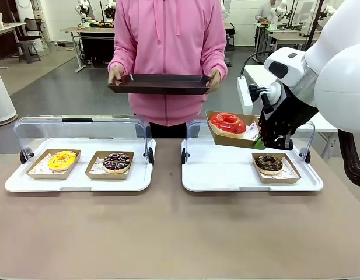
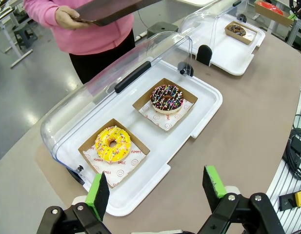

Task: Provide the desired donut to the person.
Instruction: Place the picked Paper togo box onto the Handle tray extended by the person.

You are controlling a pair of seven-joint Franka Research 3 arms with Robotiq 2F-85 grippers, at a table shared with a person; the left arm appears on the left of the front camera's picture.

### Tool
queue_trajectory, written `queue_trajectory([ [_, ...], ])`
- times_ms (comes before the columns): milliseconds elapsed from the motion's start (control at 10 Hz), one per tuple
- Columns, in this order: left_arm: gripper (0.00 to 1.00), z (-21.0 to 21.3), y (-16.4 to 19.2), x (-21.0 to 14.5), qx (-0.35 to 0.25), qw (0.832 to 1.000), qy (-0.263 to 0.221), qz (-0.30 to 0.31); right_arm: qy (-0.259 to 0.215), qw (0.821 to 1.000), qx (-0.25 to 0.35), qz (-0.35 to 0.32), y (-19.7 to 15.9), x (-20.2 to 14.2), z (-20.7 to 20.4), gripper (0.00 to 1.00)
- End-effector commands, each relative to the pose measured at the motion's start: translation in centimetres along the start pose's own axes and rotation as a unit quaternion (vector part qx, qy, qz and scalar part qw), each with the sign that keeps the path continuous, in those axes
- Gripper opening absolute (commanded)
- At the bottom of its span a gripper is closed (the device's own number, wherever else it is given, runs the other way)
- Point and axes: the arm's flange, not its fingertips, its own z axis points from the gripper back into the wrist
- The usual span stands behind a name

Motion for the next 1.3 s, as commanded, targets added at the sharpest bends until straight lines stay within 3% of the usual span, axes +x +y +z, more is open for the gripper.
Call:
queue_trajectory([
  [0, 1.0, 0.05, -0.05, 0.08, -0.002, 1.0, -0.003, 0.009, 0.0, 1.0, -0.004, 0.006, 0.38, -0.33, -0.24, 0.0],
  [1200, 1.0, 0.05, -0.05, 0.08, -0.002, 1.0, -0.003, 0.009, 0.0, 1.0, -0.004, 0.006, 0.38, -0.33, -0.24, 0.0],
])
